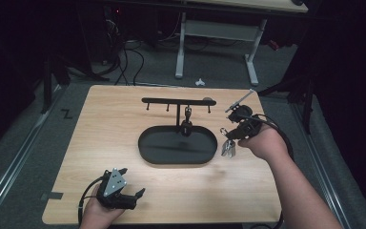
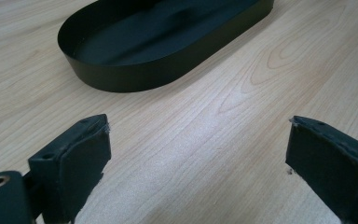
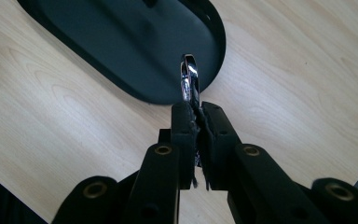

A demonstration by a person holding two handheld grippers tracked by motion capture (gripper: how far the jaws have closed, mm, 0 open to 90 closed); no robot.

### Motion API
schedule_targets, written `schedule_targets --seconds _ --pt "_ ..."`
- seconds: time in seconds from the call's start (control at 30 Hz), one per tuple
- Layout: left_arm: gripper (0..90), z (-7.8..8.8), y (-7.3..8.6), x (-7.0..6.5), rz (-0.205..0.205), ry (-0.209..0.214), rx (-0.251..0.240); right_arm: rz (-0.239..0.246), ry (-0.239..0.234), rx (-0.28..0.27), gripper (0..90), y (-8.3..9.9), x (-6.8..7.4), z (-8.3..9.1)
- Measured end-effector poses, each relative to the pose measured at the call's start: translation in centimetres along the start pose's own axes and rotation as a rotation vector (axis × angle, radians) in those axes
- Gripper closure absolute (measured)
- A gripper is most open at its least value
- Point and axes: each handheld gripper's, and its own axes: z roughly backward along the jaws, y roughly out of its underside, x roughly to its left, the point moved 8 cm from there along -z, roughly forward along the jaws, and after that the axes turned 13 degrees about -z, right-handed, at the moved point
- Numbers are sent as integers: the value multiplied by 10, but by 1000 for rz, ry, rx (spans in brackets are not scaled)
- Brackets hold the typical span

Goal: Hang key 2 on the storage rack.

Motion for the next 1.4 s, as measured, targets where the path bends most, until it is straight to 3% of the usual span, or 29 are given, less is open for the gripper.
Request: schedule_targets --seconds 0.23,0.8,1.13,1.4 --pt "71 0 -1 -2 -8 -1 4 22 2 -19 846 -22 8 7" --pt "72 5 3 0 1 -10 5 25 -12 -37 846 -60 16 -1" --pt "71 5 4 1 2 -12 9 -26 -25 -29 846 -73 5 -15" --pt "72 6 6 0 -1 -3 21 -36 -40 -73 841 -80 -2 -25"
